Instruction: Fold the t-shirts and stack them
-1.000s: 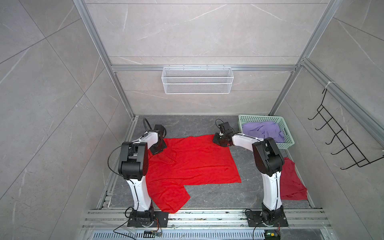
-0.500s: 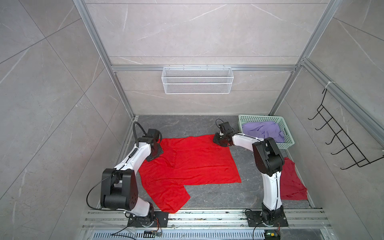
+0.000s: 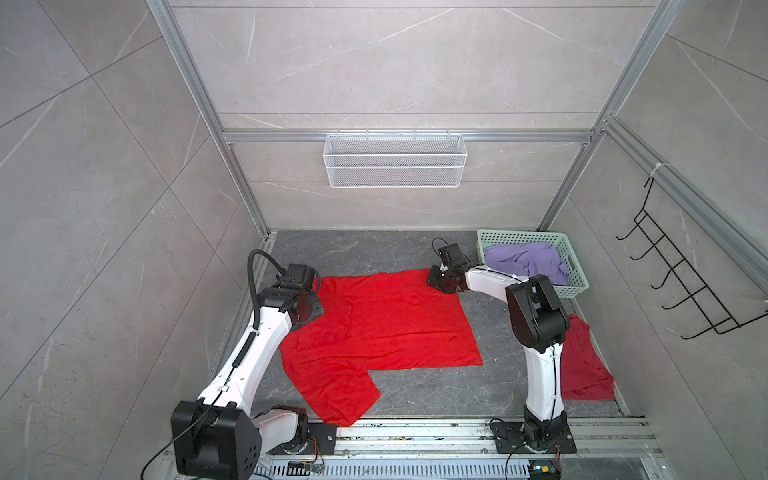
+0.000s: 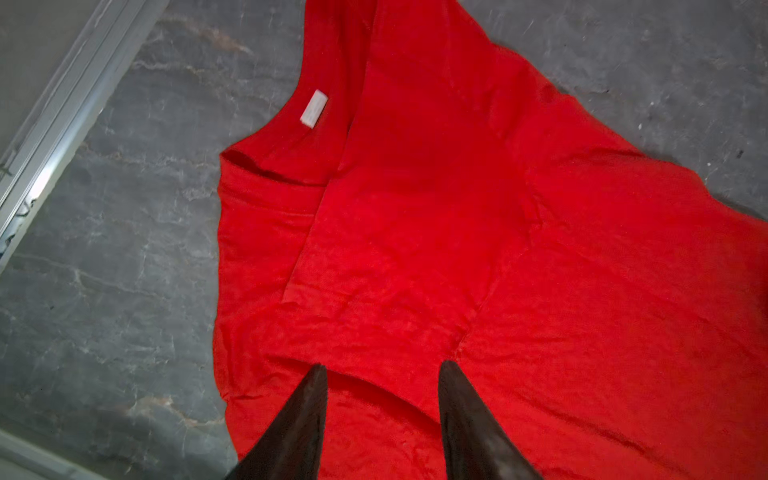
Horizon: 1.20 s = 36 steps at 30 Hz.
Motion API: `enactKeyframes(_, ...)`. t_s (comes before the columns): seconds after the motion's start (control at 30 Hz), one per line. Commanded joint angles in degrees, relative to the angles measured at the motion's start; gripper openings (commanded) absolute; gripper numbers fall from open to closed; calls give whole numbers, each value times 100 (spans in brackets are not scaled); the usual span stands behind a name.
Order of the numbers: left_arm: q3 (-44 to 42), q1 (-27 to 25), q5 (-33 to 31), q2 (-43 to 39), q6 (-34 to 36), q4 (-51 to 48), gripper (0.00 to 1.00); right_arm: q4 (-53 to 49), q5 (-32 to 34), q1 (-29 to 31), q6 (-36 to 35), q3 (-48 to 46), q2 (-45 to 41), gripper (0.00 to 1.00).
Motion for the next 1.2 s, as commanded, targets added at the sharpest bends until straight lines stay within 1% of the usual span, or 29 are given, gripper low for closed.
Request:
enactKeyframes(0.0,140,4,99,688,260,639,49,-407,208,-44,-161,-57,-332,36)
enactKeyframes(0.17,449,20,227,1716,347,1225,50,-449,320,-46,-245,-155,-603,37)
enactKeyframes(0.3,772,86,301,2415,415,1440,50,-602,474,-62,-320,-70,-536,37)
enactKeyframes(0.53,907,399,746,3093,233,1936,50,-470,287,-69,-165,-144,-322,37)
enactKeyframes(0.63,974,476,837,3368,146,2073,50,-469,281,-72,-145,-65,-153,37)
enactKeyframes(0.73,1144,544,921,3688,124,2113,50,-593,351,-81,-128,195,112,37)
enactKeyframes(0.87,1470,684,1042,4132,99,2126,50,-691,227,-188,-17,590,513,37)
enactKeyframes(1.07,2354,953,1404,4932,-53,2010,48,-953,-6,-395,185,1349,1087,36)
enactKeyframes(1.17,3020,979,1491,5344,-11,1815,48,-1178,-35,-433,157,1926,1438,36)
